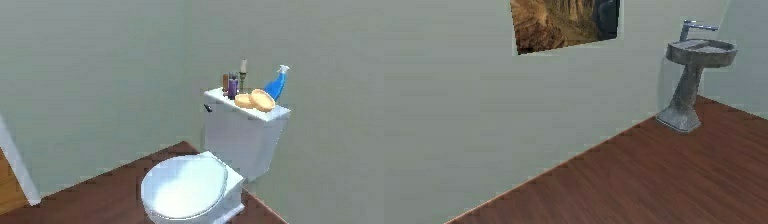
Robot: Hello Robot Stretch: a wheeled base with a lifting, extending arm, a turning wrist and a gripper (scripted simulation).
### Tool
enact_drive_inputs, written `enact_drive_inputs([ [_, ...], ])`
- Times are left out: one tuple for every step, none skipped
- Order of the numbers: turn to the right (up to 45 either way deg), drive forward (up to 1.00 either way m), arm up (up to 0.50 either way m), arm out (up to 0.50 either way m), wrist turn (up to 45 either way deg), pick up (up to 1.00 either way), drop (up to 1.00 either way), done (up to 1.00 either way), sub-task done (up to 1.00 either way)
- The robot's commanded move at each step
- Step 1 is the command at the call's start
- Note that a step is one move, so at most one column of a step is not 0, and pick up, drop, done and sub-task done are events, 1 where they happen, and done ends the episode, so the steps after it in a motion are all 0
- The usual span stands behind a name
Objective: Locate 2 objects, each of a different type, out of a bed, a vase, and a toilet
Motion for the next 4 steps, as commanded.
enact_drive_inputs([
  [0.0,0.0,0.0,0.0,0.0,0.0,0.0,0.0,1.0],
  [-45.0,0.0,0.0,0.0,0.0,0.0,0.0,0.0,0.0],
  [-45.0,0.0,0.0,0.0,0.0,0.0,0.0,0.0,0.0],
  [-45.0,0.0,0.0,0.0,0.0,0.0,0.0,0.0,0.0],
])
